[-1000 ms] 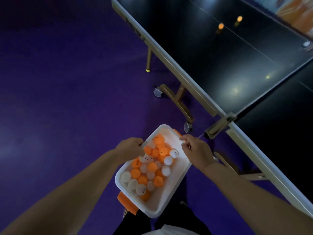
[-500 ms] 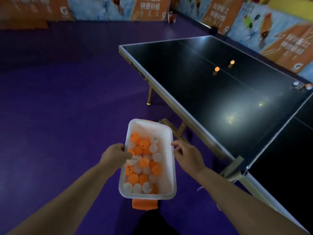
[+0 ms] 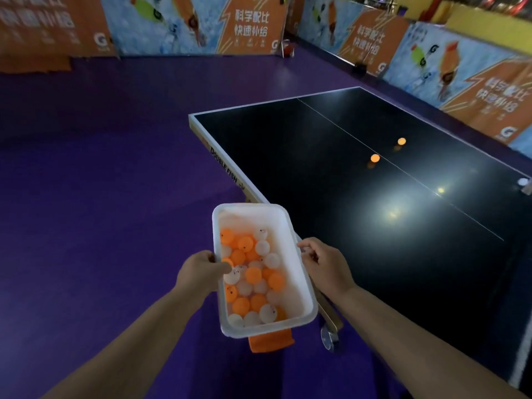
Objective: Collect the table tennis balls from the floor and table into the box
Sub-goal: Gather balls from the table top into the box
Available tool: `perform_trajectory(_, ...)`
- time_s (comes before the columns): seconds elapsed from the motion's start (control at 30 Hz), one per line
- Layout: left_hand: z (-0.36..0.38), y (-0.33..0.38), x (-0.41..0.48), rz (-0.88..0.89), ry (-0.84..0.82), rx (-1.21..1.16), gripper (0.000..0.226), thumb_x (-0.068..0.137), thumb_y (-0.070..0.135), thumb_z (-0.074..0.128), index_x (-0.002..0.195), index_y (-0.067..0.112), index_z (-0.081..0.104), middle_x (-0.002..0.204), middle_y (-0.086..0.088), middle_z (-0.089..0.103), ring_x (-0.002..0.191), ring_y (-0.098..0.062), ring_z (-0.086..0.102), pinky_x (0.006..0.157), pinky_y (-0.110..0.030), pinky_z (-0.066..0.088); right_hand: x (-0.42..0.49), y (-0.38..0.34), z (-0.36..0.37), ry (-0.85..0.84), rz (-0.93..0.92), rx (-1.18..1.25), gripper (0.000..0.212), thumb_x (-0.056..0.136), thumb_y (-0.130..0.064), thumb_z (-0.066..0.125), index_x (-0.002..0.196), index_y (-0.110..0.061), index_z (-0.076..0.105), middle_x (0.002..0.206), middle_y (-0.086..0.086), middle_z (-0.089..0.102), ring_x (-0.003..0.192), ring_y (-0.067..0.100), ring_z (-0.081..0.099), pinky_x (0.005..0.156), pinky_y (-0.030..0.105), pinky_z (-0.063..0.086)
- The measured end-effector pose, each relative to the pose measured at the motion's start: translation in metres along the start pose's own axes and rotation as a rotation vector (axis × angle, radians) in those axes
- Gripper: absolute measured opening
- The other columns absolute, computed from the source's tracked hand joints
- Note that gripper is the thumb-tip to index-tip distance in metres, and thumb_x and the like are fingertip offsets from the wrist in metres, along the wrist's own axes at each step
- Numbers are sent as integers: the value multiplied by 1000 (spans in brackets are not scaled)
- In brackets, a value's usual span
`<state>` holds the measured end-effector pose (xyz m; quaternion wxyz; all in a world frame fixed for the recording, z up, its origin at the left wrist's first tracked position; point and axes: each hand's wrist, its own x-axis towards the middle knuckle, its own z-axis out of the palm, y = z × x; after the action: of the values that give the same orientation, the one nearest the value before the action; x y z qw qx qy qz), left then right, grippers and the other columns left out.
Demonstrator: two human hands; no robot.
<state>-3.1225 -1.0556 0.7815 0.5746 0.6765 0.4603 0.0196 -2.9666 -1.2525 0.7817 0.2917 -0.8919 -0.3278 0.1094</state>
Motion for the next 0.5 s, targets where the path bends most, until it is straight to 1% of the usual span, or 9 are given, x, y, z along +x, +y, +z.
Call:
perform_trajectory(0.13, -18, 33, 62, 54, -38, 15, 14, 76, 18, 69, 85, 8, 65, 84, -12, 71, 81, -29, 71, 76, -50, 59, 59, -12, 9, 48, 41, 14, 16, 94, -22, 51, 107, -28, 59, 76, -12, 61, 66, 4, 59, 61, 23, 51)
perform_trajectory(0.23, -35, 54, 112, 94, -75, 41, 15, 76, 19, 69, 86, 8, 65, 88, -14, 71, 84, -31, 70, 78, -51, 58, 97, -25, 22, 92, 86, 24, 17, 94, -25, 51, 108, -30, 58, 76, -11, 62, 65, 7, 60, 62, 28, 55)
perform_trajectory(0.33, -51, 81, 156, 112, -125, 50, 10, 78, 17, 68, 85, 11, 64, 86, -10, 71, 83, -28, 70, 79, -50, 58, 125, -36, 27, 142, 176, 39, 17, 95, -25, 50, 108, -33, 57, 77, -11, 61, 64, 6, 60, 61, 24, 52)
perform_trajectory(0.43, -57, 113, 196, 127, -155, 92, 9, 78, 18, 70, 83, 12, 64, 84, -10, 71, 82, -28, 70, 77, -51, 58, 147, -41, 22, 185, 256, 20, 24, 95, -22, 50, 119, -26, 56, 80, -15, 58, 65, 4, 58, 63, 21, 49)
perform_trajectory(0.5, -51, 134, 220, 150, -182, 123, 10, 79, 18, 70, 82, 12, 63, 85, -12, 70, 83, -29, 70, 77, -51, 58, 158, -37, 16, 233, 298, 5, 24, 95, -20, 52, 118, -24, 57, 78, -15, 57, 63, 7, 58, 59, 22, 48)
